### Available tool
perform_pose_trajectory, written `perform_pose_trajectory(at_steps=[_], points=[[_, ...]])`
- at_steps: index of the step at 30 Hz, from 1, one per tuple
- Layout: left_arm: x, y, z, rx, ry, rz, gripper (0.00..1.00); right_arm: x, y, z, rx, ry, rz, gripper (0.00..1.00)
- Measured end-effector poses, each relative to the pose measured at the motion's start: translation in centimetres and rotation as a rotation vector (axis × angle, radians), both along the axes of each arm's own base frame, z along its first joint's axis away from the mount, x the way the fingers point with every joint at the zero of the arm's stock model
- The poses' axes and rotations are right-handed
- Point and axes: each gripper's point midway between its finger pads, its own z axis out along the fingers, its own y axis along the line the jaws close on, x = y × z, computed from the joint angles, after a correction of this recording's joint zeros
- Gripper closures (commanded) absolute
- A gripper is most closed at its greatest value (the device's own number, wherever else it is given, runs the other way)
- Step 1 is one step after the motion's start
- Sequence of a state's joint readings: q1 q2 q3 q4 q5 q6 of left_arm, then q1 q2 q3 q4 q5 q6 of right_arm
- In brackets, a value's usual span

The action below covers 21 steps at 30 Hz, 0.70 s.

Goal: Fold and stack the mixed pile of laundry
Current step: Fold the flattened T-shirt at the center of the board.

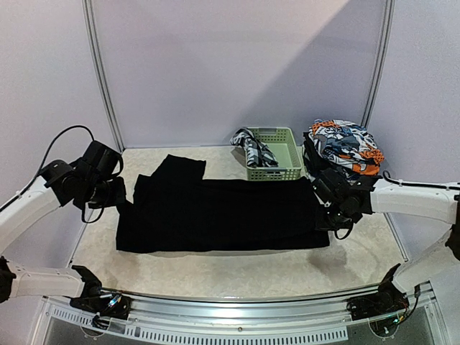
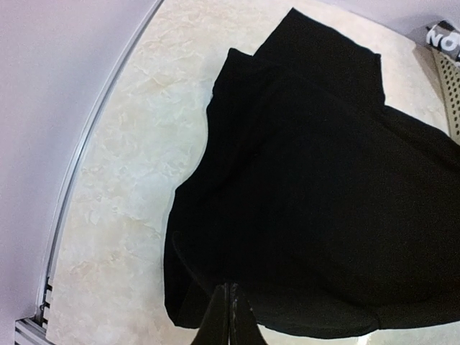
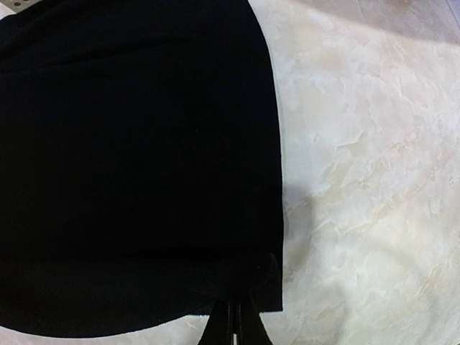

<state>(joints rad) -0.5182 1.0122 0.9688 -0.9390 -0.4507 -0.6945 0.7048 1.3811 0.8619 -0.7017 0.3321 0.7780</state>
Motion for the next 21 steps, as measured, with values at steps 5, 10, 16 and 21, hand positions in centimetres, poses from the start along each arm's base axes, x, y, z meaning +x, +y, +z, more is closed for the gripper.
perform_pose_trajectory(at_steps=[5, 10, 16, 21], points=[[2.1, 0.2, -1.2, 0.017, 0.039, 0.013, 1.0, 1.2, 0.2, -1.1, -0.012, 0.039, 0.01, 0.99], [3.8, -0.3, -2.6, 0.025, 0.073, 0.002, 1.0, 2.1, 0.6, -2.2, -0.017, 0.07, 0.023, 0.99], [5.6, 0.0, -4.3, 0.034, 0.102, 0.014, 1.0, 2.9, 0.1, -3.5, -0.031, 0.105, 0.01, 0.98], [7.4, 0.2, -5.9, 0.05, 0.112, 0.013, 1.0, 3.1, -0.4, -4.4, -0.041, 0.128, -0.006, 0.97]])
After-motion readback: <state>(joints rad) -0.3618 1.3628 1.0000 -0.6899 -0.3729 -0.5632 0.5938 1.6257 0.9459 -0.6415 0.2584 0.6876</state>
